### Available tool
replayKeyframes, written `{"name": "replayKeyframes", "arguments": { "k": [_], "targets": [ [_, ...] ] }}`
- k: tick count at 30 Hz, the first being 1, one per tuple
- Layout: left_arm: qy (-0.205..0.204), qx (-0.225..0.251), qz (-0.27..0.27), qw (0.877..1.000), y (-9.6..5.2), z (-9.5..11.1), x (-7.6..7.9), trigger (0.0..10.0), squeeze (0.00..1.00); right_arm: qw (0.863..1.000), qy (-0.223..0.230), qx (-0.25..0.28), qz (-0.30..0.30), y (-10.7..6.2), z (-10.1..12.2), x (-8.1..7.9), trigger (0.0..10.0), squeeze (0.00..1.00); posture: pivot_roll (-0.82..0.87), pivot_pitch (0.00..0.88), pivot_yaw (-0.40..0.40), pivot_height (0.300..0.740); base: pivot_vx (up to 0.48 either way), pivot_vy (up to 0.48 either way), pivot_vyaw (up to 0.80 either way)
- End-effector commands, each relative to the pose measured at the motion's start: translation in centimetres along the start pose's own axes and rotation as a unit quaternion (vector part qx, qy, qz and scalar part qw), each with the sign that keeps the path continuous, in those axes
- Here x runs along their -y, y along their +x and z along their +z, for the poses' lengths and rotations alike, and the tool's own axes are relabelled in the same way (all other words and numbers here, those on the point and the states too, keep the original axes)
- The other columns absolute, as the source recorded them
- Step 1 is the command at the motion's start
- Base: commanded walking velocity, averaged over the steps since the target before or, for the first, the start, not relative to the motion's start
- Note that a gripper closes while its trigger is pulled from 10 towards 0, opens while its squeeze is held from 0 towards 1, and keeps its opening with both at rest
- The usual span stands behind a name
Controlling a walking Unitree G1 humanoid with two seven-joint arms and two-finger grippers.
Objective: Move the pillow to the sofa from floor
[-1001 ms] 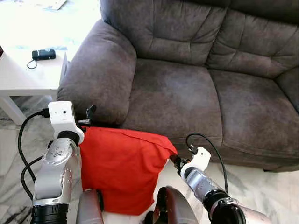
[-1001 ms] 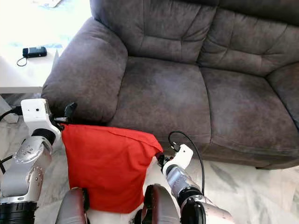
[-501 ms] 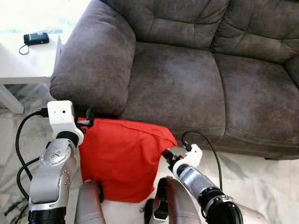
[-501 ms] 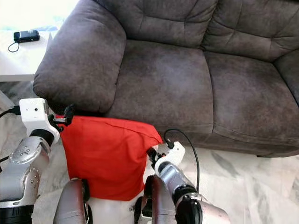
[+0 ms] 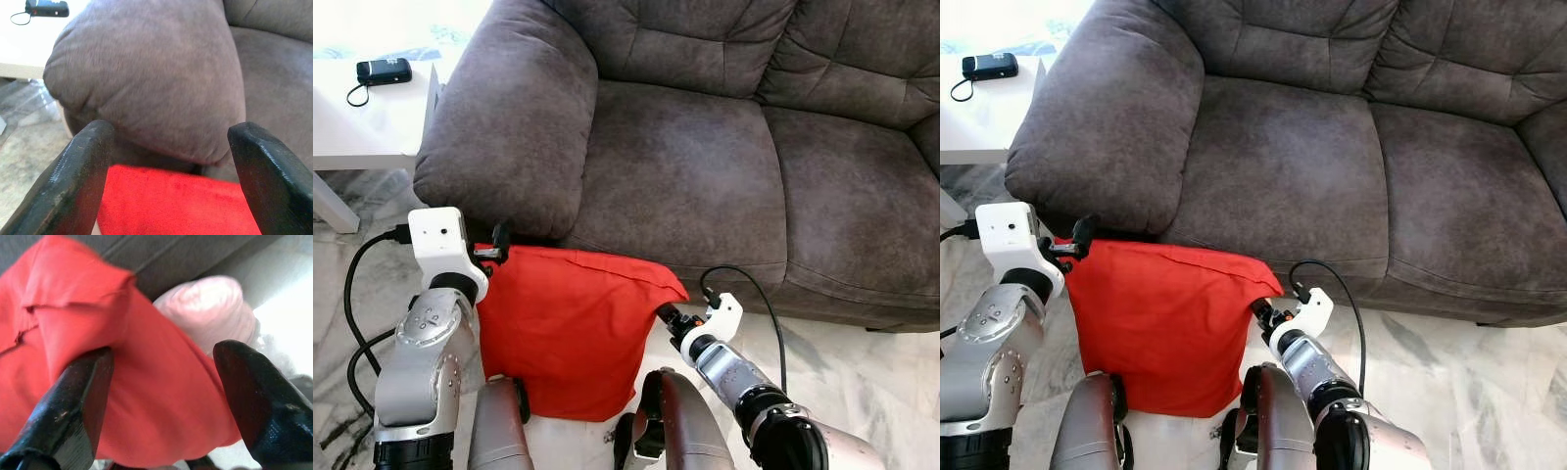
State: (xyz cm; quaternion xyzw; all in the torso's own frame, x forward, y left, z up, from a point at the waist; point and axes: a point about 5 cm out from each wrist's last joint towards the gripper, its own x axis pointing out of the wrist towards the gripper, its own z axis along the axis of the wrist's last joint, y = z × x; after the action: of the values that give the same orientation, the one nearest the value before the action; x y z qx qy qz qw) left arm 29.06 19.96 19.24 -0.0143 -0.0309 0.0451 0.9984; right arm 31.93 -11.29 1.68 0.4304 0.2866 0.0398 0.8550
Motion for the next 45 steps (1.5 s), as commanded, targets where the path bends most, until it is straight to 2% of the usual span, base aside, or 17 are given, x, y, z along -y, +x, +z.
{"name": "replayKeyframes", "arguments": {
  "k": [1,6,12,17,21,22,26,27,29,32,37,45],
  "targets": [
    [-0.009,-0.002,-0.012,1.000,0.0,0.1,0.6,10.0,0.00,1.000,0.004,0.024,0.002,-0.1,1.4,0.1,10.0,0.00,0.15,0.265,-0.214,0.612,0.000,0.000,0.00],
    [-0.015,0.004,-0.022,1.000,0.4,0.4,1.0,10.0,0.00,0.998,0.019,0.047,0.022,-0.1,2.7,-0.5,10.0,0.00,0.15,0.260,-0.213,0.612,0.000,0.000,0.00],
    [-0.018,0.008,-0.028,0.999,0.6,0.7,1.3,10.0,0.00,0.996,0.035,0.058,0.065,0.0,3.0,-1.2,10.0,0.00,0.15,0.261,-0.210,0.612,0.000,0.000,0.00],
    [-0.021,0.010,-0.034,0.999,0.6,0.9,1.4,10.0,0.00,0.995,0.042,0.055,0.077,0.0,2.8,-1.3,10.0,0.00,0.15,0.261,-0.209,0.612,0.000,0.000,0.00],
    [-0.027,0.015,-0.037,0.999,0.8,1.1,1.4,10.0,0.00,0.985,0.053,0.042,0.157,0.0,2.2,-2.5,10.0,0.00,0.15,0.268,-0.209,0.612,0.000,0.000,0.00],
    [-0.027,0.015,-0.038,0.999,0.8,1.1,1.4,10.0,0.00,0.985,0.051,0.036,0.161,0.0,2.0,-2.6,10.0,0.00,0.15,0.272,-0.209,0.612,0.000,0.000,0.00],
    [-0.028,0.015,-0.038,0.999,0.7,1.1,1.4,10.0,0.00,0.985,0.043,0.024,0.164,0.0,1.4,-2.5,10.0,0.00,0.15,0.273,-0.211,0.612,0.000,0.000,0.00],
    [-0.031,0.015,-0.041,0.999,0.6,1.1,1.5,10.0,0.00,0.988,0.039,0.010,0.147,0.0,0.8,-2.1,10.0,0.00,0.15,0.273,-0.211,0.612,0.000,0.000,0.00],
    [-0.031,0.013,-0.043,0.999,0.6,1.0,1.6,10.0,0.00,0.989,0.012,-0.008,0.147,-0.2,-0.1,-1.7,10.0,0.00,0.15,0.279,-0.210,0.612,0.000,0.000,0.00],
    [-0.030,0.012,-0.042,0.999,0.5,0.9,1.5,10.0,0.00,0.993,-0.016,-0.021,0.118,-0.3,-0.9,-0.9,10.0,0.00,0.15,0.282,-0.211,0.612,0.000,0.000,0.00],
    [-0.025,0.007,-0.041,0.999,0.3,0.7,1.6,10.0,0.00,0.995,-0.033,-0.028,0.087,-0.4,-1.5,-0.2,10.0,0.00,0.14,0.290,-0.213,0.612,0.000,0.000,0.00],
    [-0.021,0.005,-0.039,0.999,-0.1,0.6,1.5,10.0,0.00,0.996,-0.039,-0.016,0.078,-0.3,-1.5,-0.2,10.0,0.00,0.16,0.311,-0.213,0.612,0.000,0.000,0.00]
  ]
}}
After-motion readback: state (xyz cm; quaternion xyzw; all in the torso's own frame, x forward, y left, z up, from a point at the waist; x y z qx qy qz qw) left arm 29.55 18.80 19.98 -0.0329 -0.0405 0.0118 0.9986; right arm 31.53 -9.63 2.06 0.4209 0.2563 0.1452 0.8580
